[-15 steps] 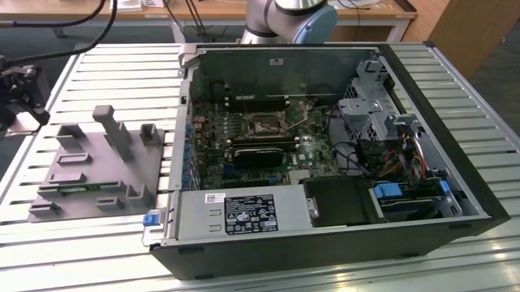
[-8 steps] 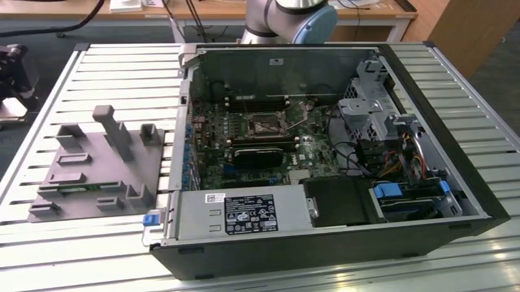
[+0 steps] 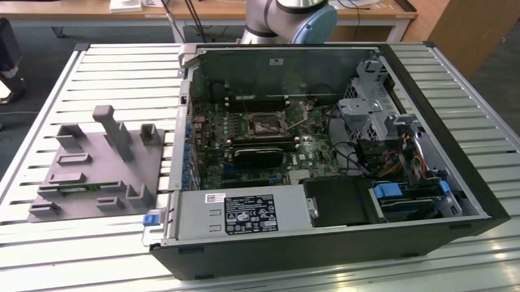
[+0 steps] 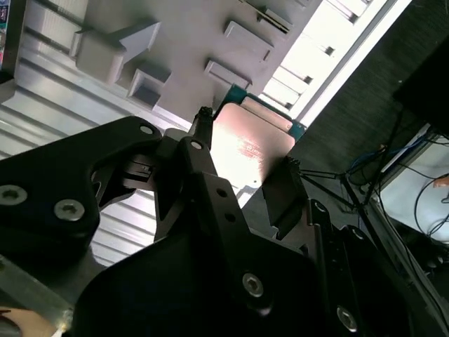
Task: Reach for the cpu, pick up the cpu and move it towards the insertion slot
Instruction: 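Pick up the cpu and move it towards the insertion slot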
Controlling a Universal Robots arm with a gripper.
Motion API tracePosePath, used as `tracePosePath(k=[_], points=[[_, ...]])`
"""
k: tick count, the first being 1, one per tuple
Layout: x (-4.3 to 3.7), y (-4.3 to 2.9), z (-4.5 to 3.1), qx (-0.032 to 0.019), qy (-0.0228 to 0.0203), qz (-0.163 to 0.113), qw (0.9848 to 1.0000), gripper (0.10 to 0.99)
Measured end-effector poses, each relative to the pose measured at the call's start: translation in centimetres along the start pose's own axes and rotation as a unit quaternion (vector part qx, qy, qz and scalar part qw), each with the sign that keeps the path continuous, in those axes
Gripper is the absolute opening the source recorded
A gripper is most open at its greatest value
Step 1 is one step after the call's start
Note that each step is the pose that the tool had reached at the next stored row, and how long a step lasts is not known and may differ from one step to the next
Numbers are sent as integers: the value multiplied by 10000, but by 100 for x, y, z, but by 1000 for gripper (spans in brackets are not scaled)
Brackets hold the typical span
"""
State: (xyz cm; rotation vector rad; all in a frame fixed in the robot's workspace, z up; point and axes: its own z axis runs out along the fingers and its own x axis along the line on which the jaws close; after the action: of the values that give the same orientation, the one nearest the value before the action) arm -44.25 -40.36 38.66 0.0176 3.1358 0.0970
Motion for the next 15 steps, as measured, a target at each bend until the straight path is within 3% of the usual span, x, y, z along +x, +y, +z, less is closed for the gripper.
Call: tracePosePath(k=[3, 9, 15], points=[[0, 7, -97, 0, 0, 0, 10000, 537], [-39, 9, -104, 0, -1, 19, 10000, 537], [-142, 10, -104, 0, -3, 44, 10000, 537]])
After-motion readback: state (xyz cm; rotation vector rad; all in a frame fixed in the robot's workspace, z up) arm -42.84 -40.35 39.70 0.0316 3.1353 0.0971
